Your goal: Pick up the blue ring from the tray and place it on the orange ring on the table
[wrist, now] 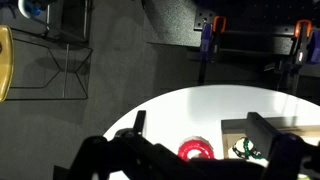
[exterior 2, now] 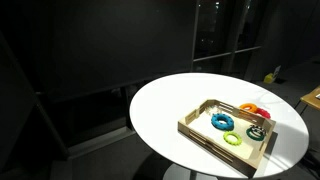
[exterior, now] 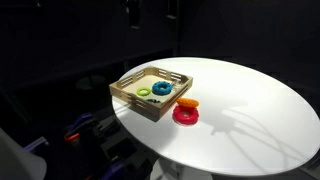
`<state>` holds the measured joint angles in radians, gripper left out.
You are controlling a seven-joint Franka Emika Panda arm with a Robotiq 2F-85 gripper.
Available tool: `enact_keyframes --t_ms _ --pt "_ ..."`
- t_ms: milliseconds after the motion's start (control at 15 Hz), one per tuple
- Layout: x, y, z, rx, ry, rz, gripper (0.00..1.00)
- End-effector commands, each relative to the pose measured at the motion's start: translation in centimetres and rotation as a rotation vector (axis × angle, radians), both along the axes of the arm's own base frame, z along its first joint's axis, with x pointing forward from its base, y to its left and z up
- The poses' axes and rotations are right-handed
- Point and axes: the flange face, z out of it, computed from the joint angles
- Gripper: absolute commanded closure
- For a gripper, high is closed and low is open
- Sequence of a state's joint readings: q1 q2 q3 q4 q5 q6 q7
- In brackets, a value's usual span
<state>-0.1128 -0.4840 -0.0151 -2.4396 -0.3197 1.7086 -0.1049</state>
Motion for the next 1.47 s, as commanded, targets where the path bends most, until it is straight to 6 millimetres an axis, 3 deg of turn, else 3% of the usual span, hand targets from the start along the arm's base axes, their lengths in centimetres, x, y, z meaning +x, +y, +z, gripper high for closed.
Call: enact_keyframes --t_ms 0,600,1400 --pt "0.0 0.0 0.0 0.0 0.0 0.0 0.0" --pt "0.6 0.4 -0.1 -0.008 -0.004 -0.01 0.0" --pt "5.5 6.2 -1.6 0.03 -0.136 -0.052 0.0"
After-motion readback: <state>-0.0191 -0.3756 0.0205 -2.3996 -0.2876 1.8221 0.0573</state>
